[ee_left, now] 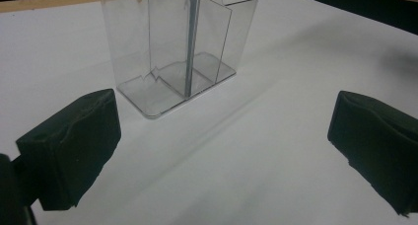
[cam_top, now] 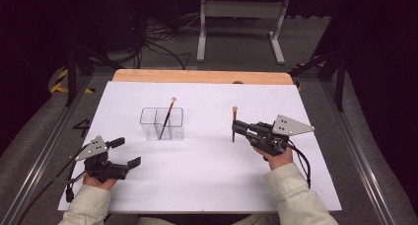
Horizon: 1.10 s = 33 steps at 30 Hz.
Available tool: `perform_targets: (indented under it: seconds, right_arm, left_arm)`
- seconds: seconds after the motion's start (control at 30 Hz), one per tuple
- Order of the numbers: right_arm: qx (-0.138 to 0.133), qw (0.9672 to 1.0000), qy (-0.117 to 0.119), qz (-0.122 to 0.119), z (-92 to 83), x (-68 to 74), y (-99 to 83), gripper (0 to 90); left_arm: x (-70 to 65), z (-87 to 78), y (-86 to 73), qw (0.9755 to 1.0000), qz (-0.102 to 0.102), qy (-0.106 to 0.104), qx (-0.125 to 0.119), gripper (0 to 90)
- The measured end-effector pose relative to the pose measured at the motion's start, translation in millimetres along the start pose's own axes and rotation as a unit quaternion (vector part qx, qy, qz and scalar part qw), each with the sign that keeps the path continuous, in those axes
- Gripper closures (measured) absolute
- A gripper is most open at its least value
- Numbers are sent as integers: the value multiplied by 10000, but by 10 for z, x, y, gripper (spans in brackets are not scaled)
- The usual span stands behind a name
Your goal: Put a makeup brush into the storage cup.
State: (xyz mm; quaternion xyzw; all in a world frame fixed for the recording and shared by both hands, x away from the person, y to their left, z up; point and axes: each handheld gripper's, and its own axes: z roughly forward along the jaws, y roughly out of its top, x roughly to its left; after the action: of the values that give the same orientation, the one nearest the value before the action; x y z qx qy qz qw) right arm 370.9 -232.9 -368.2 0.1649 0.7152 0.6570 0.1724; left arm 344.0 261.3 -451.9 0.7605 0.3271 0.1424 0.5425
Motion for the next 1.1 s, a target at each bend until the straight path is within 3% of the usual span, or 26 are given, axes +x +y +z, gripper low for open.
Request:
perform_targets:
  seconds: [0.33, 1.1]
  right_arm:
    - [-23, 9998, 97, -148, 246, -21, 88, 829]
    - [64, 9993, 360, -99, 846, -44, 252, 827]
  left_arm:
    - [-18, 12, -3, 10000, 63, 25, 51, 4]
    - [-9, 20, 2, 10000, 67, 7, 27, 4]
